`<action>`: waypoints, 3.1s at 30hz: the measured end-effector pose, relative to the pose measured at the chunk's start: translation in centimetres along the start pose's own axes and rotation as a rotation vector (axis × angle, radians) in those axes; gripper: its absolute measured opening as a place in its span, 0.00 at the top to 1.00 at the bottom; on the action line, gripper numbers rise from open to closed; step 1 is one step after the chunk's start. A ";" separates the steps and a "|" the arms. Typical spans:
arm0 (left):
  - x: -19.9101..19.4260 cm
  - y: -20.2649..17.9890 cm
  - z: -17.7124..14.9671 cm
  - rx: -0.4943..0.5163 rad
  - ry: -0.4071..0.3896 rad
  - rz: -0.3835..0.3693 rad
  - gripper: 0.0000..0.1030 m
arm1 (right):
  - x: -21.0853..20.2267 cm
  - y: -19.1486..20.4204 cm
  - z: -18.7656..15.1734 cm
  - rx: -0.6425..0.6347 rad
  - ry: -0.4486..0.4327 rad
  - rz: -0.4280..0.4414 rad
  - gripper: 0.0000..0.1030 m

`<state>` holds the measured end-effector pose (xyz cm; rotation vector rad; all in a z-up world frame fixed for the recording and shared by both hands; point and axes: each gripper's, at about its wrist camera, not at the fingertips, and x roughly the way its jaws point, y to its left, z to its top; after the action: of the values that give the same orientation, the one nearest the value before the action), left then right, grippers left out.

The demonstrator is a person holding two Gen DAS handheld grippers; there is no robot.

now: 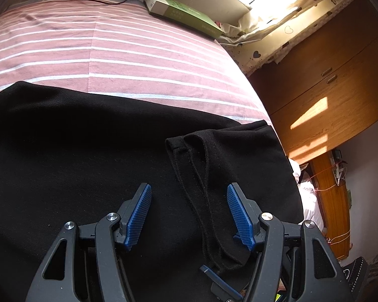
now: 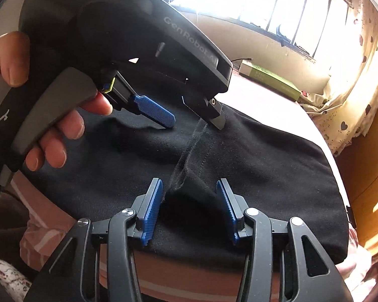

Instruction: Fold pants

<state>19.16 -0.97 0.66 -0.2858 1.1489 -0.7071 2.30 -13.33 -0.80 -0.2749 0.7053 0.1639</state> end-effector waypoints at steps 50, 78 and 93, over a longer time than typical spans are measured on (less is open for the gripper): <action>1.1 -0.6 0.0 -0.101 0.106 -0.157 0.16 | -4.0 0.4 1.4 0.022 -0.123 -0.044 0.90; -2.3 3.1 -0.9 -0.136 -0.047 -0.061 0.48 | -2.8 3.9 4.9 0.051 -0.147 0.204 0.91; -1.4 4.2 -1.2 -0.141 -0.034 -0.068 0.46 | -4.6 0.9 2.0 0.077 -0.131 0.286 0.83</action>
<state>19.29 3.21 -1.10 -0.4560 1.1632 -0.6799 -0.11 -12.15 3.53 -0.0875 0.6163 0.4227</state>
